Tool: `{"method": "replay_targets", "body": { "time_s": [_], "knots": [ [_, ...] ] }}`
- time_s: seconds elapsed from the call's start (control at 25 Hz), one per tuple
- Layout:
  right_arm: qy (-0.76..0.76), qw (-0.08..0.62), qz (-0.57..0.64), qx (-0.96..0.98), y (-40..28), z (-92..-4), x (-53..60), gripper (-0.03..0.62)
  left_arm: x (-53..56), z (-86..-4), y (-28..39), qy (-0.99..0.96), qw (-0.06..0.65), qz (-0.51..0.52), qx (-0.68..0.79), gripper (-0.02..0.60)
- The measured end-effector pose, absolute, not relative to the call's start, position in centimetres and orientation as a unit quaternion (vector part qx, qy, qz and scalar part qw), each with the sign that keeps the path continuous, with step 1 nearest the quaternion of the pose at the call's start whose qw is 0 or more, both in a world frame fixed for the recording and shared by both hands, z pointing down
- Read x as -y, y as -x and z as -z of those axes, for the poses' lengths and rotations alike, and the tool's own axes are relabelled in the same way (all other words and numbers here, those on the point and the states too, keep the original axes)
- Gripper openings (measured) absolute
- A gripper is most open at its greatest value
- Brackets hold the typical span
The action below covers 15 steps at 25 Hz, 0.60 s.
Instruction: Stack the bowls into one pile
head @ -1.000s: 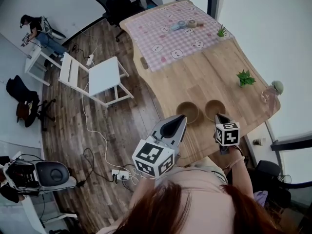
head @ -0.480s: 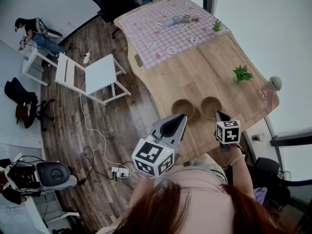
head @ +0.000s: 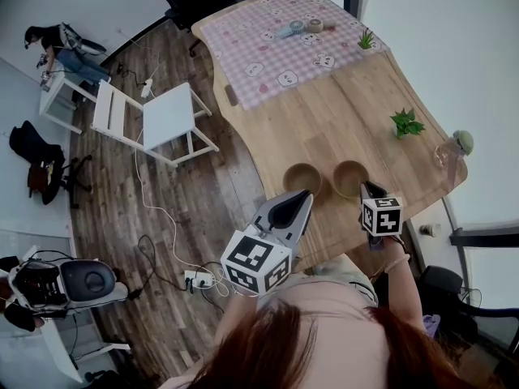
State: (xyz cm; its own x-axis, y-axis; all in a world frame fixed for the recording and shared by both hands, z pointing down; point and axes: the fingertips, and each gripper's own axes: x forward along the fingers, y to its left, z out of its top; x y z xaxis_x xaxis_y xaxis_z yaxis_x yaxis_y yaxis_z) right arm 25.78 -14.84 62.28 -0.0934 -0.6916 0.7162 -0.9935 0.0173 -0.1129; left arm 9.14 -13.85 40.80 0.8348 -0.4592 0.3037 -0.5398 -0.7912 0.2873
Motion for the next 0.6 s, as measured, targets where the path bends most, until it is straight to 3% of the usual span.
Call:
{"method": "replay_targets", "body": {
  "time_s": [0.6],
  "knots": [
    [-0.625, 0.251, -0.323, 0.665, -28.2, -64.2, 16.1, 0.089, 14.8, -42.0, -11.6, -0.934, 0.196, -0.121, 0.273, 0.011]
  ]
}}
